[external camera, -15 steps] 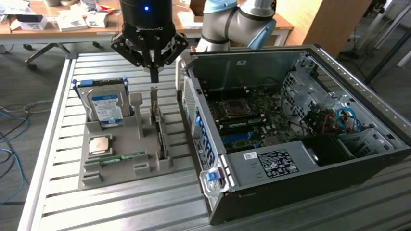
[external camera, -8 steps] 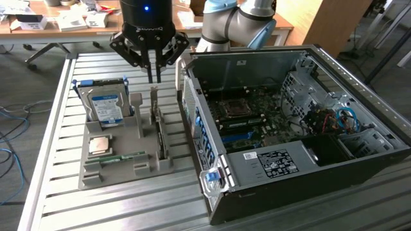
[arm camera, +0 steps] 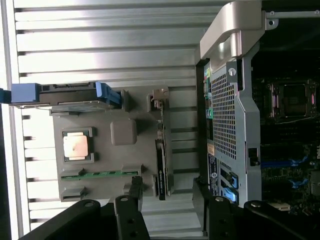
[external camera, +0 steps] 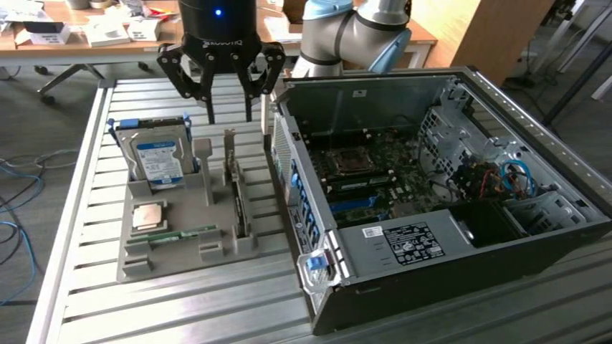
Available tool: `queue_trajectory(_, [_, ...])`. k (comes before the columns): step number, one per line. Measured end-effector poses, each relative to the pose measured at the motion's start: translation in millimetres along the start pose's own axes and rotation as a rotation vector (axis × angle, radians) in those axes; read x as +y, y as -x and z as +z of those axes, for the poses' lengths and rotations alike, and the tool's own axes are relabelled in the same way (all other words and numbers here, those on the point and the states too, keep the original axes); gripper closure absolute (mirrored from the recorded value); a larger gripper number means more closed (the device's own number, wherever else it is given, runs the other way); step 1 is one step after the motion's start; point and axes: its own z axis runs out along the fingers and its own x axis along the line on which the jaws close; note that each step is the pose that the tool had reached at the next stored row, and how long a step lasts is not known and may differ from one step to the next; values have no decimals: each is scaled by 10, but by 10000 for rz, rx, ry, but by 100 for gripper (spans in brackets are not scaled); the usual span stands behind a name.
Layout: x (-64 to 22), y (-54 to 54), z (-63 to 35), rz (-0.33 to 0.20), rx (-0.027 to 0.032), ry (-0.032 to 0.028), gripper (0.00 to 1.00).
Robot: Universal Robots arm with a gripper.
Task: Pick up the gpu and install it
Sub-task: 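Pick up the gpu and move the gpu toward the slot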
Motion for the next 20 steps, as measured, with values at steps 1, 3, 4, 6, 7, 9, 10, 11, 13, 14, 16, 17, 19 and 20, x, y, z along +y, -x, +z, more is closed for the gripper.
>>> queue_trajectory(1, [0, 0, 0, 0, 1, 0, 47])
queue_trajectory(3, [0, 0, 0, 0, 0, 0, 47])
queue_trajectory(4, [0, 0, 0, 0, 1, -1, 47])
queue_trajectory(6, [-1, -1, 12, 0, -1, 2, 47])
queue_trajectory(7, [-1, -1, 23, 0, -1, 5, 47])
queue_trajectory(9, [-2, -1, 43, 1, 1, 8, 47])
queue_trajectory(10, [-2, -1, 53, 1, 1, 9, 47])
queue_trajectory(11, [-3, -2, 63, 0, 1, 10, 47])
queue_trajectory(13, [-3, -2, 80, 0, 2, 10, 47])
queue_trajectory(14, [-4, -2, 89, 0, 1, 10, 47])
queue_trajectory(16, [-5, -3, 103, 0, 2, 10, 47])
queue_trajectory(17, [-5, -3, 111, 0, 1, 11, 47])
queue_trajectory(19, [-6, -3, 126, 0, 1, 11, 47])
queue_trajectory(20, [-6, -3, 135, 0, 1, 11, 47])
